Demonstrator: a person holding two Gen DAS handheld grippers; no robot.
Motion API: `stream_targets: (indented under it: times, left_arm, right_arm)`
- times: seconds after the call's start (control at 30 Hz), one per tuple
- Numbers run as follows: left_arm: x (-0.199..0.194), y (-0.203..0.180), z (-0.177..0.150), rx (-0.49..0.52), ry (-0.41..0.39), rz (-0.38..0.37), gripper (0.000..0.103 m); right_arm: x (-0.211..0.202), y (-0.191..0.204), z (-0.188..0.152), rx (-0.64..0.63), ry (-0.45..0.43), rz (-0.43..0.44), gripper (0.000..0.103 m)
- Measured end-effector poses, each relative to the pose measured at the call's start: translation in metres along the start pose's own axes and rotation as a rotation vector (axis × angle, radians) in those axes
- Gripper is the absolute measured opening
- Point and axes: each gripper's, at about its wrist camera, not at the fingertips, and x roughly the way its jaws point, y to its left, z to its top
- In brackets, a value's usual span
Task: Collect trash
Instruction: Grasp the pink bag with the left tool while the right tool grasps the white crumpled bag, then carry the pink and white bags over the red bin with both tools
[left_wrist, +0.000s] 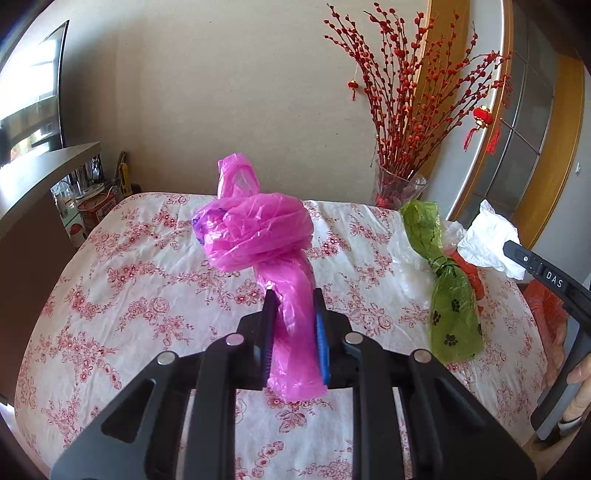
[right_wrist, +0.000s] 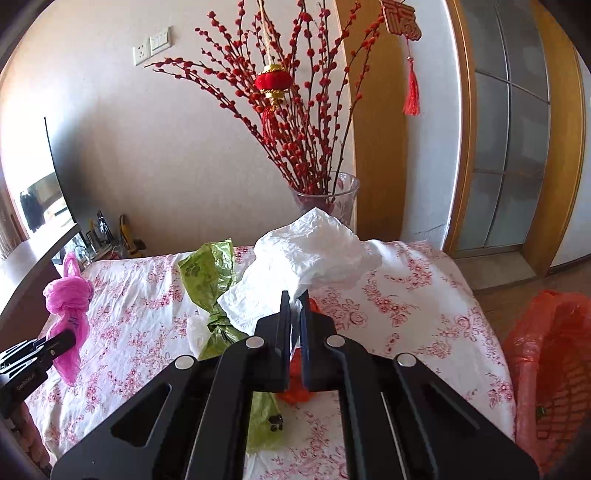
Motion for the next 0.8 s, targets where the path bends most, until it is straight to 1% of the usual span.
stream_targets:
  times: [0.2, 0.4, 0.6, 0.8]
  left_arm:
    - [-0.006, -0.028, -0.004, 0.04, 0.002, -0.045, 0.02]
    - [-0.015, -0.057, -0.005, 0.078, 0.001, -0.096, 0.02]
    - [-0.03, -0.083, -0.008, 0.119, -0.011, -0.136, 0.02]
    - [-0.039, -0.11, -0.012, 0.143, -0.006, -0.188, 0.02]
  right_arm:
    - [-0.027, -0.022, -0.009, -0.002, -0.023, -0.053, 0.005]
    - [-0.048, -0.039, -0.02, 0.017, -0.025, -0.076, 0.005]
    - [-0.072, -0.053, -0.029, 0.034, -0.048, -0.094, 0.005]
    - [-0.094, -0.068, -0.035, 0.046, -0.067, -0.124, 0.005]
